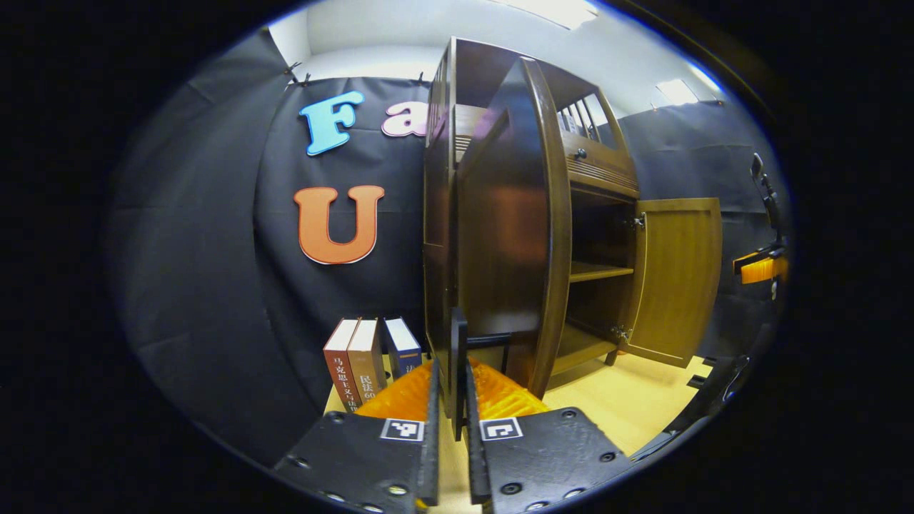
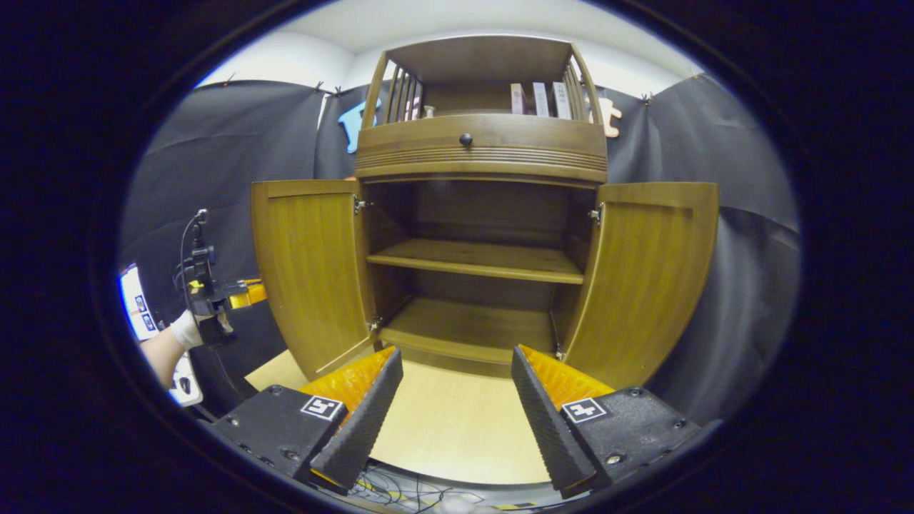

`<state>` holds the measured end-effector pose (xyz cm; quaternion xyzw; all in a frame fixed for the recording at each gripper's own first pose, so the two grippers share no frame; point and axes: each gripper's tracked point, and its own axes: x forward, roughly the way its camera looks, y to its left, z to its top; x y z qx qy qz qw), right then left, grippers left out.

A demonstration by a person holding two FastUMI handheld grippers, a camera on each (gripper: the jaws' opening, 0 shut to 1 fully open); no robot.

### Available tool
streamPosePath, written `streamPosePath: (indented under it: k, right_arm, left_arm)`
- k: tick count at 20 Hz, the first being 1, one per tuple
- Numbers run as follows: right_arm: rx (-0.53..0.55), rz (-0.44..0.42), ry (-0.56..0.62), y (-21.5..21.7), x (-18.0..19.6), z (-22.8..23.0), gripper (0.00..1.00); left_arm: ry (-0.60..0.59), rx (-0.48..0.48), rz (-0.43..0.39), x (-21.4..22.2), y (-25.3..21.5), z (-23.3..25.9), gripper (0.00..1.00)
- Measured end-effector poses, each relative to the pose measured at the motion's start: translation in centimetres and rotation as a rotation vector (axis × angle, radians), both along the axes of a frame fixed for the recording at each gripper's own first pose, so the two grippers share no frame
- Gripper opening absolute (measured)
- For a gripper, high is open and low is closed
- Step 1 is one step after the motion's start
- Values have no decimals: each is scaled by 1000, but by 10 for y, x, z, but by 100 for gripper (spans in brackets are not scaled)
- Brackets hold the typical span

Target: Open the right door of the double-door shoe cabinet with the right hand, and open the left door with the left hand.

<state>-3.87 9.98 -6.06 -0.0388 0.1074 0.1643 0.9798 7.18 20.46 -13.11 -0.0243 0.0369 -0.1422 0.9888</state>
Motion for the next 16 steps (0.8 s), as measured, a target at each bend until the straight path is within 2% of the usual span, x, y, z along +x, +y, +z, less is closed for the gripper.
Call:
streamPosePath:
  k: [5,8,9,10,11,13,15,16]
  right_arm:
    - [6,4,1,-7,0,0,96]
    - [6,13,5,-9,1,0,96]
    - [7,16,4,-10,1,0,96]
    - [8,19,4,-11,3,1,96]
    - [10,24,5,-11,4,1,96]
    - [14,33,6,-13,6,2,96]
    - [17,43,6,-15,8,3,96]
    - [18,45,4,-16,10,4,96]
  left_arm:
    - [17,-1,71,-15,19,-4,94]
    - [27,14,128,-27,32,-6,94]
    - [37,11,144,-31,35,-8,100]
    - [44,8,161,-38,35,-8,89]
    - [48,10,182,-42,37,-8,100]
    - [48,23,227,-52,40,-4,96]
    - [54,25,252,-61,36,0,96]
    - [59,29,264,-65,32,4,100]
